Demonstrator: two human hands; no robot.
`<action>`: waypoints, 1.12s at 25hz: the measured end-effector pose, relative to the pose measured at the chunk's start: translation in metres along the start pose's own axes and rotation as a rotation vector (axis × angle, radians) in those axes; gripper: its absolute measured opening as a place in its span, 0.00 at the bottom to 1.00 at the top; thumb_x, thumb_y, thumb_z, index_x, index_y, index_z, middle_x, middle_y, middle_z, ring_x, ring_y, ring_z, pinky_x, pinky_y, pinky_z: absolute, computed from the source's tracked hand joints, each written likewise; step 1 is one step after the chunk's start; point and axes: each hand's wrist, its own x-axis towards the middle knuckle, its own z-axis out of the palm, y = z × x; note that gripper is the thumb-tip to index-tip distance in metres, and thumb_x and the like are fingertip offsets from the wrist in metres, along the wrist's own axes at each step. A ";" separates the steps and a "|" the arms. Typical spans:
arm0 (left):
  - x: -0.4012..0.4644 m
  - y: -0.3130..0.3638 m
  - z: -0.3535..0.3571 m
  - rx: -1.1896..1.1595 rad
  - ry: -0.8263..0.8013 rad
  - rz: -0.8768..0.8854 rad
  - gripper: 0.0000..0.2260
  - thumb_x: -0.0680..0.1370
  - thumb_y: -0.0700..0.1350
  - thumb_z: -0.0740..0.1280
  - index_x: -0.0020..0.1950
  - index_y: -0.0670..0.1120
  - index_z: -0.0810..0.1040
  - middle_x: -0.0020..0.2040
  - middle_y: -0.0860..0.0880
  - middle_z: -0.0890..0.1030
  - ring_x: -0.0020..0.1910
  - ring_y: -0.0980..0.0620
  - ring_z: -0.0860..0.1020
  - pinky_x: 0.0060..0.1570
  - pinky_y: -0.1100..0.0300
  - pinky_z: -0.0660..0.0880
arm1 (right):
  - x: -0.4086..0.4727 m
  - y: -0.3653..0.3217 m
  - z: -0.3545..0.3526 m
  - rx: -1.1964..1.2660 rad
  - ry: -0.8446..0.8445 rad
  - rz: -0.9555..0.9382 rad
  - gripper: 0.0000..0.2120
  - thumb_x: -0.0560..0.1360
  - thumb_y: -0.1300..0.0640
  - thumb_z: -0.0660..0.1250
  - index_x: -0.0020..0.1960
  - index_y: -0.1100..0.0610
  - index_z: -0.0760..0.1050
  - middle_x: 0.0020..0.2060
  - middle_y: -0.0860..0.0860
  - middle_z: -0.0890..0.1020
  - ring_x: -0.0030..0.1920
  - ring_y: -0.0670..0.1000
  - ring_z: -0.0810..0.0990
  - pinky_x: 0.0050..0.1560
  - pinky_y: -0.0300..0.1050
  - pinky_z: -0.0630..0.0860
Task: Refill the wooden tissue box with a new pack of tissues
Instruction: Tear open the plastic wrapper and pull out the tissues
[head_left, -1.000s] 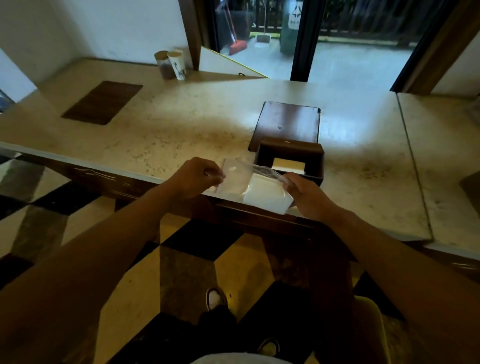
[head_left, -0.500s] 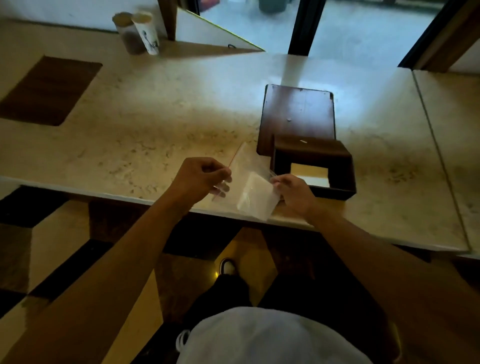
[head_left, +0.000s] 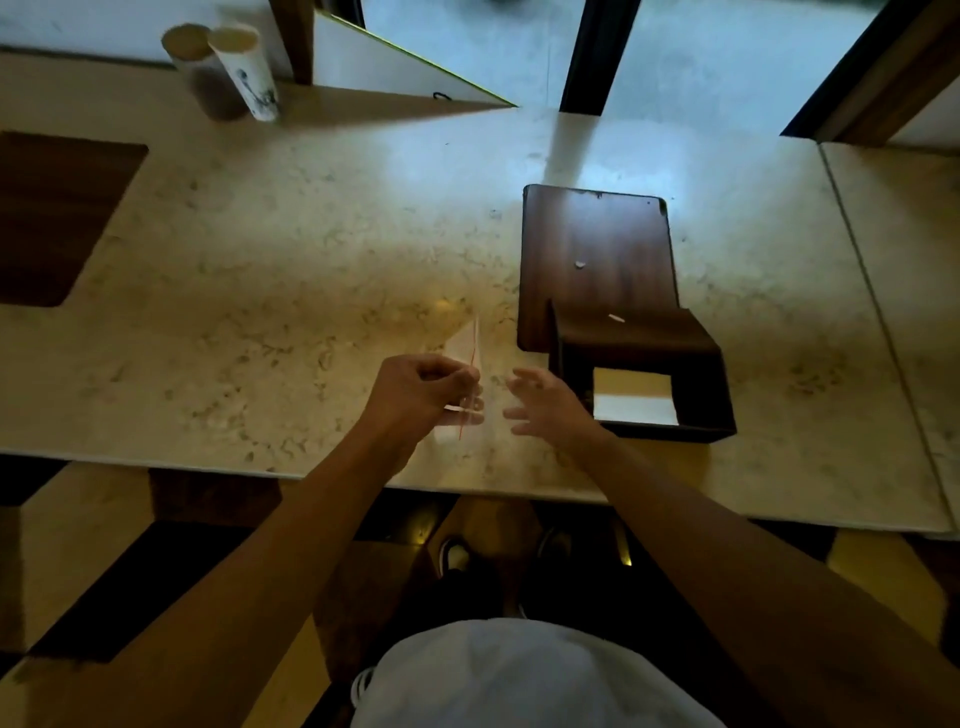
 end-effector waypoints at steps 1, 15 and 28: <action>0.004 -0.002 0.001 -0.013 0.027 -0.006 0.04 0.75 0.38 0.74 0.43 0.36 0.84 0.39 0.36 0.85 0.38 0.39 0.85 0.41 0.47 0.84 | -0.001 -0.002 0.003 -0.067 0.009 -0.082 0.17 0.82 0.58 0.63 0.69 0.57 0.69 0.51 0.51 0.78 0.44 0.52 0.80 0.42 0.46 0.78; 0.037 -0.013 0.030 -0.131 -0.054 -0.174 0.12 0.68 0.45 0.77 0.44 0.37 0.84 0.44 0.34 0.85 0.43 0.36 0.85 0.44 0.50 0.83 | -0.010 -0.038 -0.021 -0.527 -0.084 -0.505 0.13 0.72 0.47 0.75 0.49 0.56 0.81 0.38 0.50 0.85 0.36 0.43 0.83 0.37 0.36 0.78; 0.044 -0.020 0.037 -0.301 -0.166 -0.328 0.06 0.69 0.46 0.77 0.36 0.45 0.84 0.41 0.42 0.85 0.40 0.47 0.82 0.41 0.54 0.81 | -0.008 -0.045 -0.041 -0.466 -0.217 -0.510 0.09 0.76 0.57 0.72 0.53 0.61 0.83 0.43 0.56 0.86 0.38 0.54 0.85 0.40 0.45 0.82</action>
